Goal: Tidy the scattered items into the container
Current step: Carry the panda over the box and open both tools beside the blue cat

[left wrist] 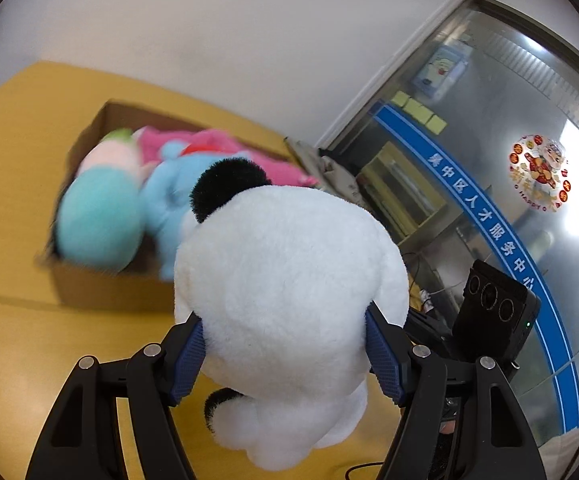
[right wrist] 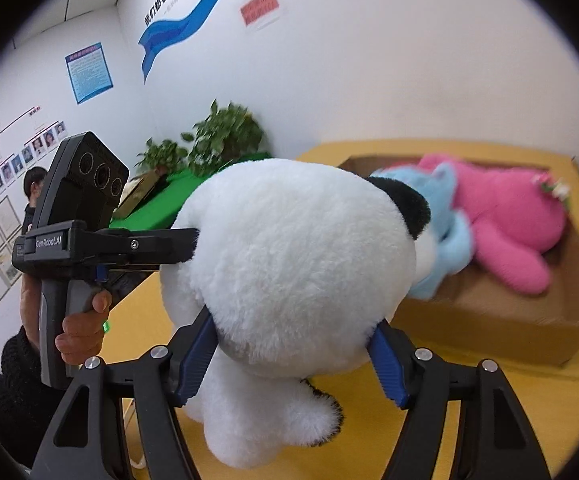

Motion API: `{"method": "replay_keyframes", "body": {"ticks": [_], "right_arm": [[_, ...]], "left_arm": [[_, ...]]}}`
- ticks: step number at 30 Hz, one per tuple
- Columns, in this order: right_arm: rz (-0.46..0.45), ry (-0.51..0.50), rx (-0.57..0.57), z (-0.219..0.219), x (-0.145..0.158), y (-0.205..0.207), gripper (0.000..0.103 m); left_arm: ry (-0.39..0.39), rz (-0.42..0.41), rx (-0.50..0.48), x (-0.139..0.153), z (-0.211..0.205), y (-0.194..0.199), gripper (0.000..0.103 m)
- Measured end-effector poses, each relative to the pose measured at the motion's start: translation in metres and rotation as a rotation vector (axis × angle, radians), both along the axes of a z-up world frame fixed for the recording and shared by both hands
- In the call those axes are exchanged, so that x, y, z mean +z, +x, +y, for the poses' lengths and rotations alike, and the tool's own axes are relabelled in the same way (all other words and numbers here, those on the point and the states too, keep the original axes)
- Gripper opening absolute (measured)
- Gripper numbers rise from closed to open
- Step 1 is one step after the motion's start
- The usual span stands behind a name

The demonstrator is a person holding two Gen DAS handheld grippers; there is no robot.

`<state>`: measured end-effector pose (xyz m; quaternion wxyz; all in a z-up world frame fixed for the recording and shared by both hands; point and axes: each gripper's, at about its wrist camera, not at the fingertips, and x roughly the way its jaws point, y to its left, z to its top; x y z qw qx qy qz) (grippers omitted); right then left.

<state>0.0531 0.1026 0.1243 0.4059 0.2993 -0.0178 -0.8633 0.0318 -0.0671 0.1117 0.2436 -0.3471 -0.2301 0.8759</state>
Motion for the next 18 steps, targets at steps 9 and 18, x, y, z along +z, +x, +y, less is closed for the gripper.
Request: {"method": "replay_keyframes", "body": {"ticks": [9,18], "right_arm": [[0.296,0.015,-0.107,0.081,0.112,-0.039,0.069],[0.269,0.026,-0.146,0.120,0.076,-0.125,0.069]], "left_arm": [[-0.039,0.238,-0.079,0.104,0.087,-0.073,0.076],[-0.074,0.137,-0.058,0.061,0.120,-0.161,0.076]]}}
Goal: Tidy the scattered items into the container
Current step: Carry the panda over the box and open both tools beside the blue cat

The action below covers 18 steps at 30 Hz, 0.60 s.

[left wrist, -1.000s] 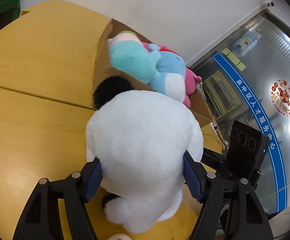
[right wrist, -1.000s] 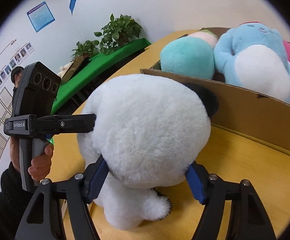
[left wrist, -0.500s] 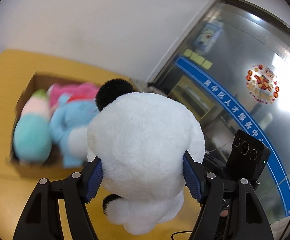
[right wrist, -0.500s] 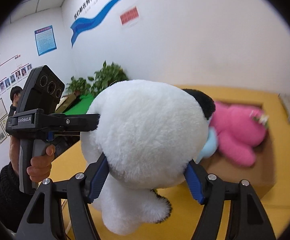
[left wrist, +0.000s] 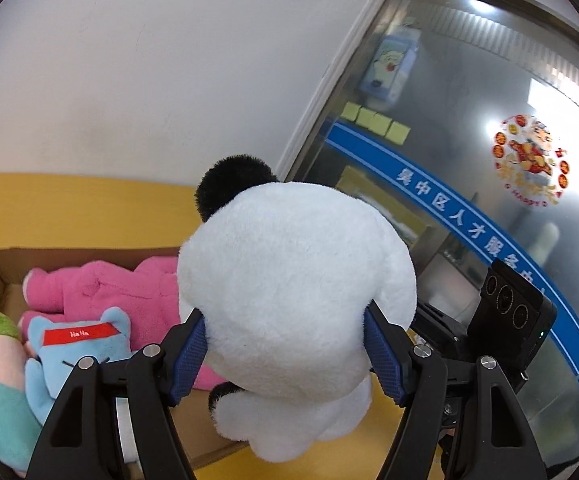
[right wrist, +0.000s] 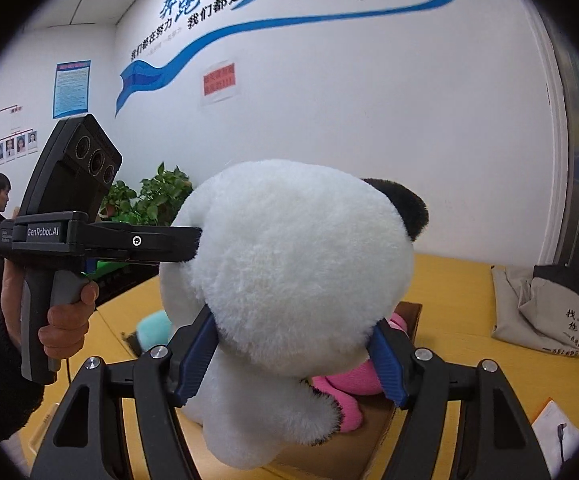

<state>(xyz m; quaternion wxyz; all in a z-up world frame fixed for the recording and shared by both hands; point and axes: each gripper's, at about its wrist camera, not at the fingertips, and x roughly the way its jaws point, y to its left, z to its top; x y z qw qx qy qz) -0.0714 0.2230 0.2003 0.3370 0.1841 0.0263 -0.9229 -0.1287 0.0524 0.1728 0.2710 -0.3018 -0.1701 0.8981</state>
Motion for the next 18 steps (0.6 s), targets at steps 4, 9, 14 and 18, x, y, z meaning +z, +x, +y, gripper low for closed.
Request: {"method": "replay_keyframes", "body": {"ticks": [4,9,14,18], "right_arm": [[-0.054,0.004,0.019,0.000,-0.051,-0.039,0.069],[-0.210,0.138,0.012,-0.019,-0.136,-0.078,0.070],[-0.251,0.190,0.041,-0.018,-0.149,-0.063,0.069],[-0.146,0.107,-0.010,0.001,-0.100,-0.054,0.069]], "left_arm": [[0.019,-0.143,0.038,-0.060,-0.005,-0.040,0.076],[-0.079,-0.300,0.067,-0.136,0.005,-0.058,0.074],[-0.073,-0.289,0.042,-0.141,0.009,-0.042,0.074],[-0.079,-0.289,0.027,-0.143,0.007,-0.038,0.074]]}}
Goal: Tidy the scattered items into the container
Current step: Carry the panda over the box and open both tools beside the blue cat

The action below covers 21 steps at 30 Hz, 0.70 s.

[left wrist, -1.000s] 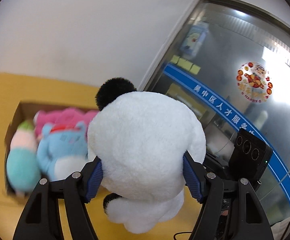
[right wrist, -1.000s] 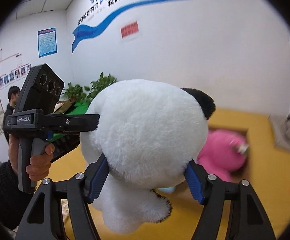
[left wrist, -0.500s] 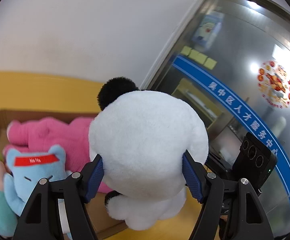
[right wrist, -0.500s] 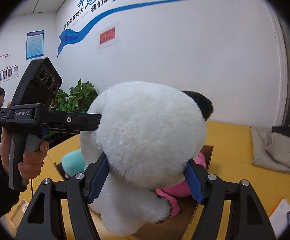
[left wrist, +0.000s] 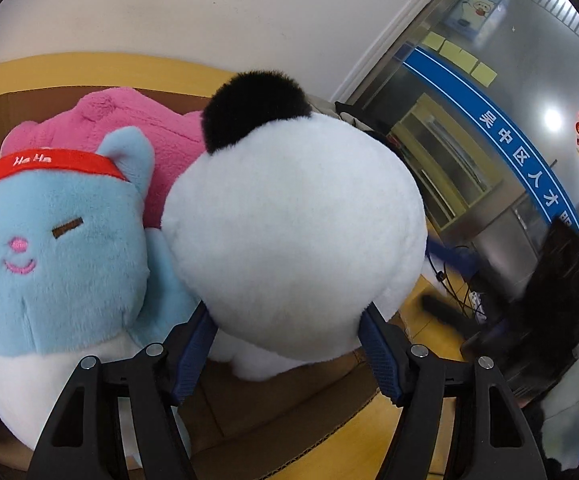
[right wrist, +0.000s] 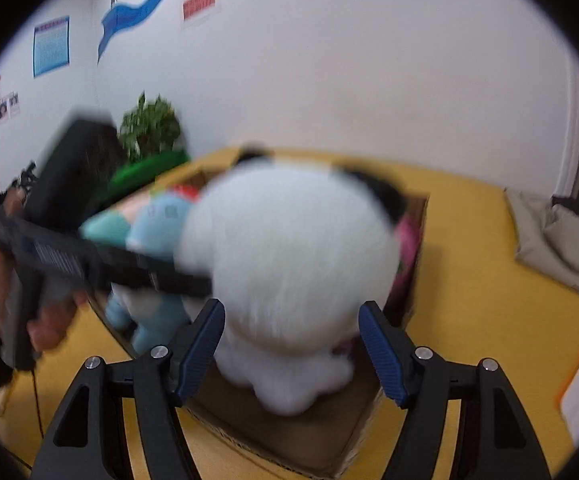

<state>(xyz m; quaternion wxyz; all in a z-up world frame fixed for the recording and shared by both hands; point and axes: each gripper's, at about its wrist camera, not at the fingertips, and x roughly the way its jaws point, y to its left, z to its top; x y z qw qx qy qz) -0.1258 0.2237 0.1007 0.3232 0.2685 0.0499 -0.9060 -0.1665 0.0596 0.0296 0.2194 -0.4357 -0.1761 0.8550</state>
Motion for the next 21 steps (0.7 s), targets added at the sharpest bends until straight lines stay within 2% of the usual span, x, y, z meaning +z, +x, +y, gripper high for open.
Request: {"method": "replay_keyframes", "body": {"ticks": [2,4,6,8,9,11,13,14,21], "right_arm": [[0.049,-0.041,-0.027,0.000,0.032,-0.004,0.069],[0.092,-0.040,-0.041,-0.012,0.057,-0.017,0.069],[0.100,0.019,-0.054,-0.029,0.057,-0.037,0.067],[0.031,0.113,-0.059,-0.056,0.037,-0.070,0.045],[-0.013,0.162,-0.054,-0.068,0.020,-0.082,0.043],[-0.074,0.197,-0.037,-0.083,-0.013,-0.098,0.042],[-0.179,0.113,-0.035,-0.082,-0.030,-0.112,0.042],[-0.196,0.107,-0.040,-0.082,-0.034,-0.113,0.042],[-0.251,0.288,-0.058,-0.088,-0.047,-0.093,0.040]], "left_arm": [[-0.003,0.007,0.006,0.002,0.000,0.001,0.074],[-0.022,0.021,0.012,0.005,0.000,0.006,0.074],[-0.058,0.032,0.012,0.006,0.002,0.014,0.074],[-0.107,0.035,0.013,0.005,0.002,0.022,0.074],[-0.124,0.036,0.012,0.004,0.002,0.025,0.074],[-0.148,0.041,-0.002,0.002,0.002,0.034,0.074],[-0.170,0.047,-0.018,0.000,0.002,0.040,0.074],[-0.185,0.053,-0.023,-0.001,0.002,0.042,0.074],[-0.128,0.092,-0.021,0.002,-0.006,0.048,0.074]]}}
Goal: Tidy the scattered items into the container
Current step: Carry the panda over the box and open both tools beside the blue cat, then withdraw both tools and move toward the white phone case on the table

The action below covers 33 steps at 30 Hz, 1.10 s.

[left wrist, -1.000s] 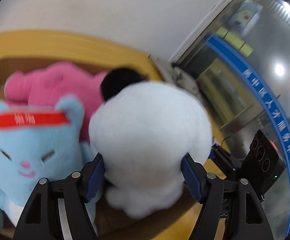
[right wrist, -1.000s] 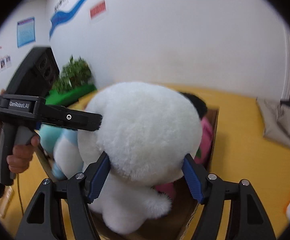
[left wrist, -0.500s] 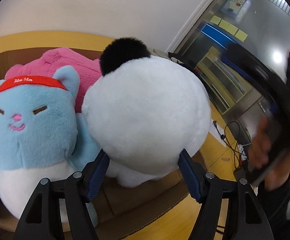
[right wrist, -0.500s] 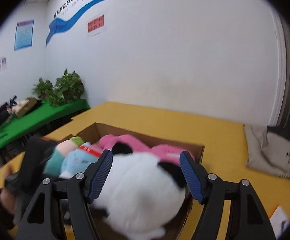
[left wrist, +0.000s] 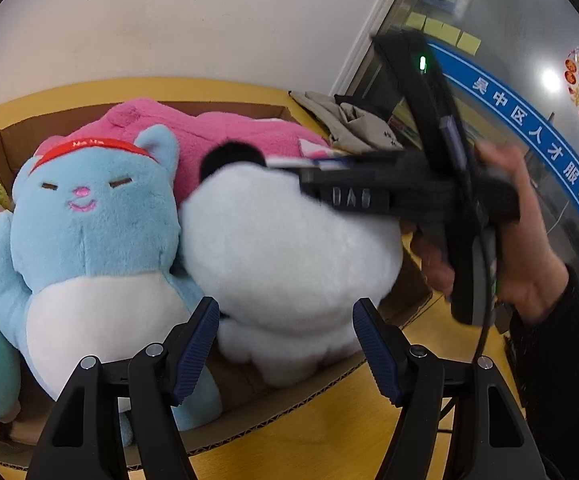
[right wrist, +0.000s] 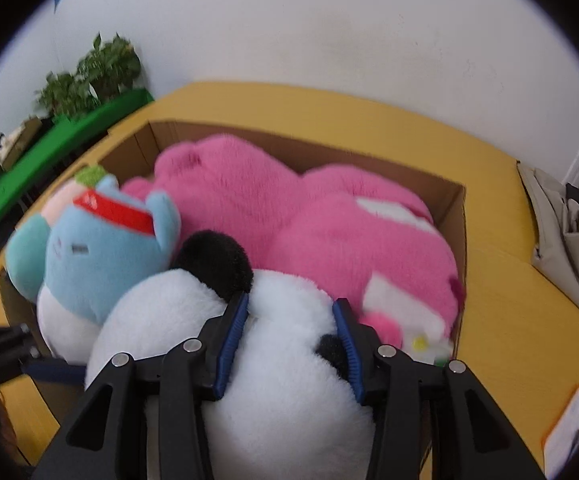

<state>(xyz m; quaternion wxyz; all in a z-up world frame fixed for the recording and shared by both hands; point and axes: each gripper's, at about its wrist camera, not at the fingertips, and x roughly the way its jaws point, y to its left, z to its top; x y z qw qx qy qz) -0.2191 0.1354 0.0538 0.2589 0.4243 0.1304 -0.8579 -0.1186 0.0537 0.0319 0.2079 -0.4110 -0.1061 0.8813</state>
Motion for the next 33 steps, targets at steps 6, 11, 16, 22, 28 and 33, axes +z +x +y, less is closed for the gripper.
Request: {"method": "replay_keyframes", "body": {"ticks": [6,11,16,22,28,33], "right_arm": [[0.053,-0.017,-0.083,-0.004,0.003,0.002,0.042],[0.250,-0.173,-0.274,0.035,0.049,0.050,0.089],[0.292,-0.285,-0.283,0.063,0.072,0.133,0.090],[0.322,-0.172,-0.277,0.055,0.068,0.201,0.090],[0.360,-0.126,-0.299,0.052,0.070,0.239,0.090],[0.365,-0.118,-0.295,0.045,0.072,0.259,0.090]], "left_arm": [[-0.066,0.047,0.055,0.016,0.013,0.011,0.082],[-0.196,0.114,0.120,0.034,-0.005,0.040,0.094],[-0.214,0.192,0.170,0.054,-0.017,0.087,0.103],[-0.207,0.230,0.181,0.067,-0.015,0.131,0.103],[-0.225,0.254,0.172,0.076,-0.007,0.159,0.103],[-0.228,0.274,0.164,0.080,-0.001,0.174,0.103]]}}
